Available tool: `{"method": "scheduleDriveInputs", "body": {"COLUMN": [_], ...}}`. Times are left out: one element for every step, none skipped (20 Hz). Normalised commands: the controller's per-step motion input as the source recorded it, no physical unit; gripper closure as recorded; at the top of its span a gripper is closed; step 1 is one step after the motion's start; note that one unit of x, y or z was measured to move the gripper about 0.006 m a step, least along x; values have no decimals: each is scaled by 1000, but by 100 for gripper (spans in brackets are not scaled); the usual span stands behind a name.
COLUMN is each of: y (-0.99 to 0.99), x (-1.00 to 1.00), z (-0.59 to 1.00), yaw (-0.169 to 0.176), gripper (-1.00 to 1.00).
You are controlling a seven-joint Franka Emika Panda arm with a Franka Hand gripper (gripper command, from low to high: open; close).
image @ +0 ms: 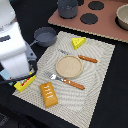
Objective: Interact with the objects in diverse but meaningful ways.
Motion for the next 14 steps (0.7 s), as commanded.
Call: {"method": "scheduleDriveInputs", "body": {"y": [0,0,0,0,0,0,0,0,0,0,0,0,0,0], "x": [-263,-271,-257,-257,-243,-234,-234,-183,-217,-171,-191,-291,-246,-169], "z": [-171,-206,-211,-206,-200,-191,-200,-220,-217,-254,-251,-223,-217,-203], "yaw": [-164,-109,-56,-29,-20,-26,-32,-77,-121,-175,-227,-232,-232,-240], "gripper": [-100,-100,-100,-100,-100,-100,-100,-100,-100,-100,-100,-100,-100,-100]}}
